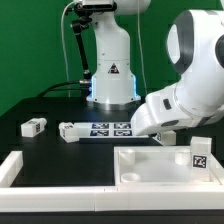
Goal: Assemble square table
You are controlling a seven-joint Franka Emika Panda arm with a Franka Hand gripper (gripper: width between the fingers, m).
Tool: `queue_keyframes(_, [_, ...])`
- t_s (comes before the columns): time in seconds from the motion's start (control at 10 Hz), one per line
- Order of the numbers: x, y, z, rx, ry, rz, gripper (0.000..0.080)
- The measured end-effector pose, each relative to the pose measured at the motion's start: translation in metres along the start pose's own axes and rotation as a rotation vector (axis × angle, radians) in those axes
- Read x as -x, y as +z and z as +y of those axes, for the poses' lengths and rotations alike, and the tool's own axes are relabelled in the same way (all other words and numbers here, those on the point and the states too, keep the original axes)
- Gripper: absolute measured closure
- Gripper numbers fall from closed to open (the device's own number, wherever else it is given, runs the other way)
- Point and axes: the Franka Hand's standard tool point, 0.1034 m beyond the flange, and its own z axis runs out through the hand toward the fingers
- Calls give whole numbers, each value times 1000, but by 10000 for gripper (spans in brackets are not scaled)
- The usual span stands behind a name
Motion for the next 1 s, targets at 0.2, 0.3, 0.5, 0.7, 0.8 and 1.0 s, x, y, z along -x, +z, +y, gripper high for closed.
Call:
queue_keyframes(0.2, [0, 3, 1, -2, 20, -5, 150])
queue_keyframes(0.3, [3, 15, 0, -3, 80, -35, 150])
queue_keyframes(0.5, [4, 29, -1, -3, 146, -88, 150])
queue_keyframes(0.7, [4, 29, 0, -6, 149, -86, 166])
queue_keyframes(0.8, [4, 29, 1, -7, 150, -87, 166])
queue_keyframes(1.0, [5, 29, 2, -8, 151, -87, 513])
